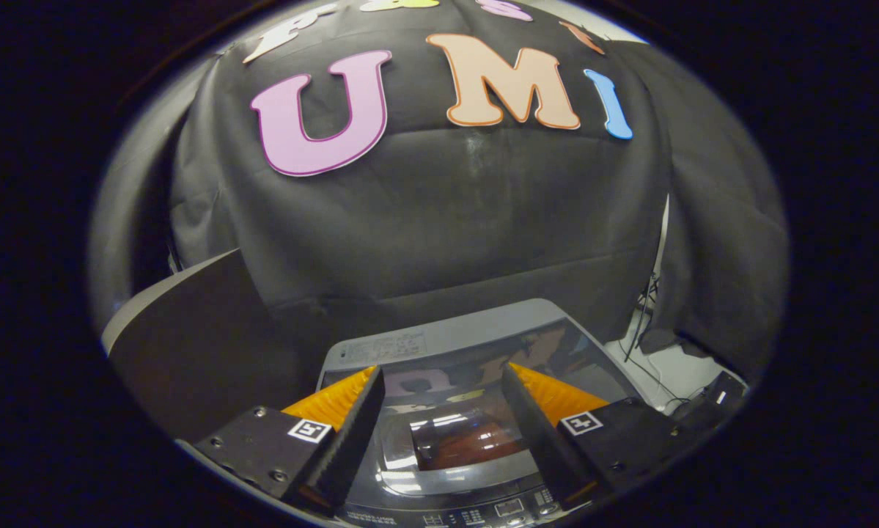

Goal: Put the clothes into the washing machine and then close the washing machine lid.

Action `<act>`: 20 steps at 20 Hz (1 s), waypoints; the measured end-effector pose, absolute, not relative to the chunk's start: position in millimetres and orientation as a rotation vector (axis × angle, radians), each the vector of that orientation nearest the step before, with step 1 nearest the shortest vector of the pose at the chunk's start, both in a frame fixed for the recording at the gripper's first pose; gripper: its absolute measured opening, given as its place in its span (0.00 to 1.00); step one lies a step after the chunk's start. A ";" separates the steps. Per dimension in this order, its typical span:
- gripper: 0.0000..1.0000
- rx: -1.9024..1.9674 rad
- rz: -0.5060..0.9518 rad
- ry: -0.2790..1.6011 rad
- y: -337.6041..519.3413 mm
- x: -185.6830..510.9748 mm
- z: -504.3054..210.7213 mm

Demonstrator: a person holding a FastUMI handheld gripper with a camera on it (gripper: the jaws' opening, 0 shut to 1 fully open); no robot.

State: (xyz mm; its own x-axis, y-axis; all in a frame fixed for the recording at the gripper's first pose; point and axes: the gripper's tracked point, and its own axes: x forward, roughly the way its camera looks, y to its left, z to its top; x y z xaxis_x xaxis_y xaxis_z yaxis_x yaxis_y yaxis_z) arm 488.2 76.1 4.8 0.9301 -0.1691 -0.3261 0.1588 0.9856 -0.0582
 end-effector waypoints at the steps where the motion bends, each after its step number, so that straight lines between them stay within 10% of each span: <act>1: 0.98 -0.045 -0.177 0.343 75.8 488.4 4.9; 20: 0.98 -0.010 -0.167 0.299 66.7 442.8 14.3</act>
State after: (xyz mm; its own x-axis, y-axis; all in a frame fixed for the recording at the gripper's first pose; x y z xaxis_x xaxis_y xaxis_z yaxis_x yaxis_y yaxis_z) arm 442.8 66.7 14.3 0.9420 -0.1651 -0.2922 0.1620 0.9862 -0.0348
